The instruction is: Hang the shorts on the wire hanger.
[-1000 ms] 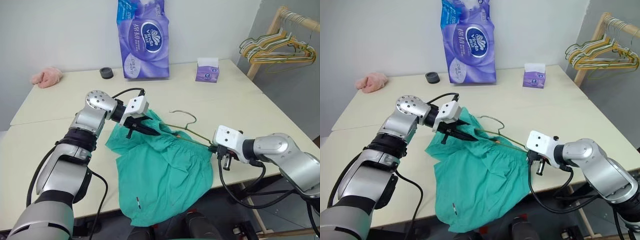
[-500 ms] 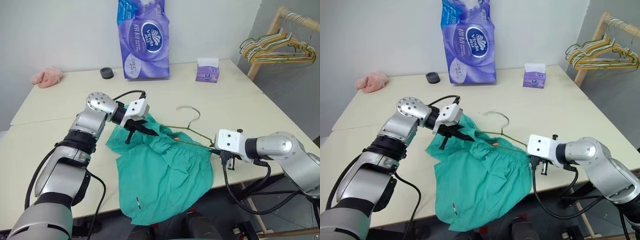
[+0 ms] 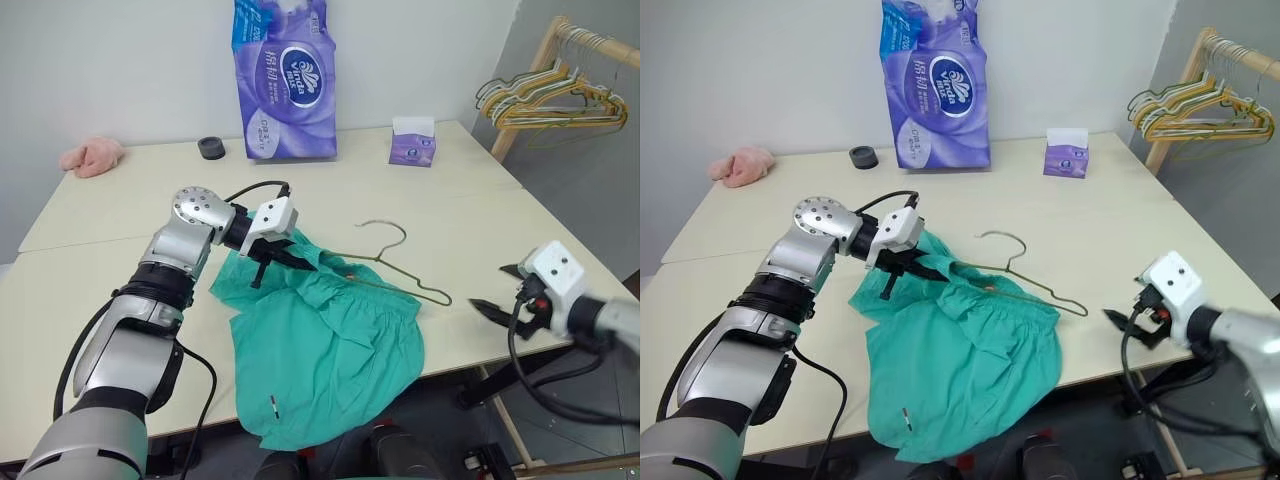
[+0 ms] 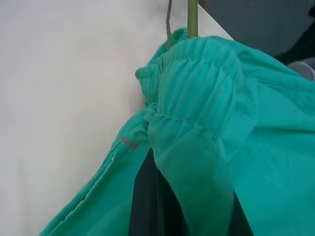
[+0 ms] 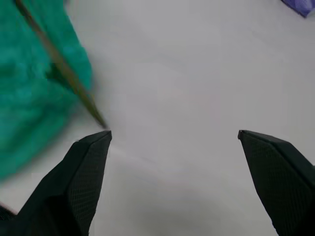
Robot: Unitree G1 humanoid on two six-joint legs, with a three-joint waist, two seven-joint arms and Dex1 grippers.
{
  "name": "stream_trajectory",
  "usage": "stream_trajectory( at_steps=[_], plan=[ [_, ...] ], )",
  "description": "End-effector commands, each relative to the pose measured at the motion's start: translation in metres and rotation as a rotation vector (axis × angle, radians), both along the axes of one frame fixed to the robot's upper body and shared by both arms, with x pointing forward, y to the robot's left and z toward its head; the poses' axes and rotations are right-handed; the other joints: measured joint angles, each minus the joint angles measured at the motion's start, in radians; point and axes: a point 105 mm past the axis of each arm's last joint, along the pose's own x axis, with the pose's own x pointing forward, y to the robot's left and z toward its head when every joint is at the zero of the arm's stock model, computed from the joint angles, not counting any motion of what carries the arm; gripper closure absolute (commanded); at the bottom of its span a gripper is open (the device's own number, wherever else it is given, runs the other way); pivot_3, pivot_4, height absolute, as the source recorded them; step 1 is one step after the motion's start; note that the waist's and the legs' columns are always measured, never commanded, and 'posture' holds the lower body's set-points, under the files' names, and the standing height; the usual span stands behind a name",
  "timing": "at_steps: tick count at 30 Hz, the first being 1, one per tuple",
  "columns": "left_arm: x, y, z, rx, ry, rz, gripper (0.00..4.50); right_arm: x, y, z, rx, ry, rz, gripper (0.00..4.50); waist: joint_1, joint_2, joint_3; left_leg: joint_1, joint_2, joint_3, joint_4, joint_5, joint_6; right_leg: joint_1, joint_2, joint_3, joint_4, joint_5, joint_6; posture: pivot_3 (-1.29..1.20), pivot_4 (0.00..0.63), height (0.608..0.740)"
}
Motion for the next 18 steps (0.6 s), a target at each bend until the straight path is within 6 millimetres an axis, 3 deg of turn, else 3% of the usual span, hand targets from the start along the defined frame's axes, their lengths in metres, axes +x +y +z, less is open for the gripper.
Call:
stream_trajectory(
  at_steps=[1, 7, 18],
  plan=[
    [0.002, 0.006, 0.019, -0.071, -0.010, 0.045, 4.50, -0.006, 0.015, 0.012, 0.057, -0.077, -0.020, 0.05, 0.000, 0.003, -0.001, 0.000, -0.001, 0.002, 0.000, 0.000, 0.000, 0.000, -0.001, 0.001, 0.000, 0.000, 0.000, -0.22, 0.064, 0.740],
    [0.001, 0.016, 0.024, -0.144, 0.082, 0.122, 4.50, -0.011, 0.042, -0.008, 0.179, 0.056, 0.002, 0.05, -0.003, 0.002, -0.002, 0.001, -0.001, 0.002, 0.001, 0.000, 0.000, 0.001, -0.001, 0.001, 0.000, 0.000, 0.000, -0.21, 0.059, 0.740],
    [0.001, 0.021, 0.021, -0.169, 0.112, 0.171, 4.50, 0.000, 0.058, -0.019, 0.300, 0.195, -0.022, 0.05, -0.001, 0.002, -0.003, 0.001, -0.002, 0.001, 0.001, 0.000, 0.000, 0.001, -0.001, 0.001, 0.000, 0.000, 0.000, -0.20, 0.056, 0.740]
  ],
)
